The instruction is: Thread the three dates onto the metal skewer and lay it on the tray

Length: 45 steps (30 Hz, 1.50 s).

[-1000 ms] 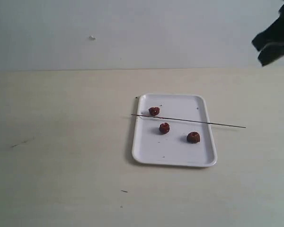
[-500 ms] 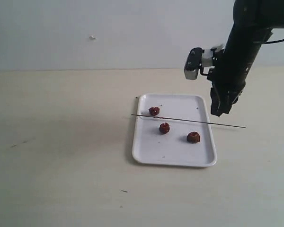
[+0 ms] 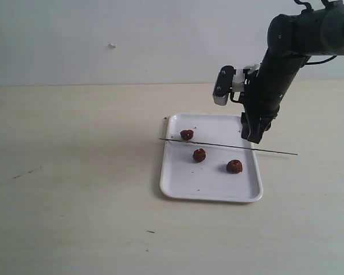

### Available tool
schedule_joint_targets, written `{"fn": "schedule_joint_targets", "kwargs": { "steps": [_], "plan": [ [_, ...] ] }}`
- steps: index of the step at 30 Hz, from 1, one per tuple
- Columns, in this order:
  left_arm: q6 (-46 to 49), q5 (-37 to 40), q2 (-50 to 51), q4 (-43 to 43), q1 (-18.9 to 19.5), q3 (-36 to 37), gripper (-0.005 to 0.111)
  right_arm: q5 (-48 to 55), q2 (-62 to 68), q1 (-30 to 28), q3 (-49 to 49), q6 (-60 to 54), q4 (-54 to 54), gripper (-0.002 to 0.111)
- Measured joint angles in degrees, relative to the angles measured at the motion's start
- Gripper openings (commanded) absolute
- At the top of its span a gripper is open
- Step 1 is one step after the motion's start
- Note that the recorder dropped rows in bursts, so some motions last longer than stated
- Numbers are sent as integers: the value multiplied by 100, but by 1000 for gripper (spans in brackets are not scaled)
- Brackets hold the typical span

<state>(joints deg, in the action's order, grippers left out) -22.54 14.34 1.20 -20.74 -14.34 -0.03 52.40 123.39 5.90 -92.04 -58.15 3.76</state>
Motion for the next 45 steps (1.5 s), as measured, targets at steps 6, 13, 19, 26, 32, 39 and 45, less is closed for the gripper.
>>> {"fn": "schedule_joint_targets", "kwargs": {
  "steps": [6, 13, 19, 26, 32, 39, 45],
  "plan": [
    [0, 0, 0, 0, 0, 0, 0, 62, 229, 0, -76, -12, 110, 33],
    [0, 0, 0, 0, 0, 0, 0, 325, 371, 0, -351, -99, 274, 33],
    [0, 0, 0, 0, 0, 0, 0, 312, 613, 0, -351, -161, 257, 33],
    [0, 0, 0, 0, 0, 0, 0, 122, 703, 0, -351, -172, 166, 33],
    [0, 0, 0, 0, 0, 0, 0, 125, 791, 0, -365, -269, 52, 31],
    [0, 0, 0, 0, 0, 0, 0, 162, 812, 10, -390, -277, 37, 0],
    [0, 0, 0, 0, 0, 0, 0, 401, 553, 10, -371, -277, 13, 0]
  ]
}}
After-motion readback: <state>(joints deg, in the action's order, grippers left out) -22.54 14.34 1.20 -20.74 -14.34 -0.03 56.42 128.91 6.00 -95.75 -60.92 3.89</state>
